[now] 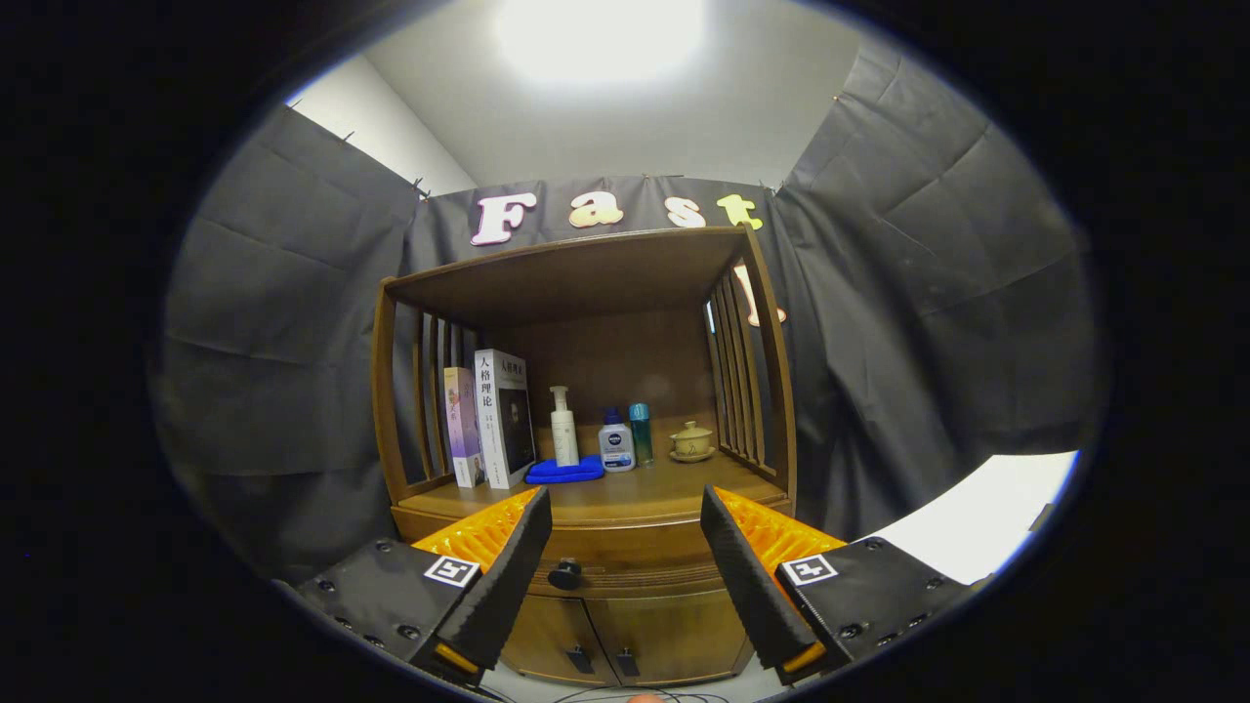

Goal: Pull open the drawer, take out the items inside it, and place them on the countertop above the cabinet.

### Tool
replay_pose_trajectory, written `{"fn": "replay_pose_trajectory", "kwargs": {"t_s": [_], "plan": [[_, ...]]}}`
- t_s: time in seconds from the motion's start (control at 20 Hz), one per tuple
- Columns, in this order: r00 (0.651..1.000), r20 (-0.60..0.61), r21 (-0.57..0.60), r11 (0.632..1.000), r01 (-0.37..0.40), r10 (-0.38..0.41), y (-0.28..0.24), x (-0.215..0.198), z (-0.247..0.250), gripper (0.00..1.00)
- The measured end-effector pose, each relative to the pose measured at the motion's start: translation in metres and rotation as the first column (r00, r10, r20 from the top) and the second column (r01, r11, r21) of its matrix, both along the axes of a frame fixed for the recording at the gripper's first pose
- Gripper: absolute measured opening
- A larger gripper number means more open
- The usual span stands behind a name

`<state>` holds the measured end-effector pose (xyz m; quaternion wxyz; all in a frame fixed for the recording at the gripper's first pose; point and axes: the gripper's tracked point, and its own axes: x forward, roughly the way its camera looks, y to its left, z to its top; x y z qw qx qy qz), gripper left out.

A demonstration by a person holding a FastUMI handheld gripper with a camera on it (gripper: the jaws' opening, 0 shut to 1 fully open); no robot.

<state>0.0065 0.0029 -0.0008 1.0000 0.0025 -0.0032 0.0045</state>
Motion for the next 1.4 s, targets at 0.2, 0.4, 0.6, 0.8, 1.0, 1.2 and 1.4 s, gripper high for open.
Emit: {"fn": "replay_pose_trajectory", "kwargs": {"t_s": [0.2, 0.4, 0.6, 0.8, 1.0, 1.2, 1.4], "plan": [[1.000, -0.007, 0.023, 1.000, -0.011, 0.011, 0.006, 0.022, -0.005, 0.96], [0.999, -0.016, 0.034, 0.999, -0.031, 0.032, 0.020, 0.055, -0.011, 0.96], [0.996, -0.023, 0.020, 0.996, -0.086, 0.086, 0.043, 0.088, -0.027, 0.96], [0.992, -0.060, -0.024, 0.994, -0.108, 0.107, 0.061, 0.118, -0.055, 0.96], [0.979, -0.167, -0.040, 0.991, -0.127, 0.119, 0.076, 0.136, -0.102, 0.97], [0.956, -0.274, -0.032, 0.993, -0.116, 0.103, 0.079, 0.141, -0.146, 0.97], [0.928, -0.359, -0.032, 0.993, -0.117, 0.098, 0.078, 0.138, -0.183, 0.97]]}}
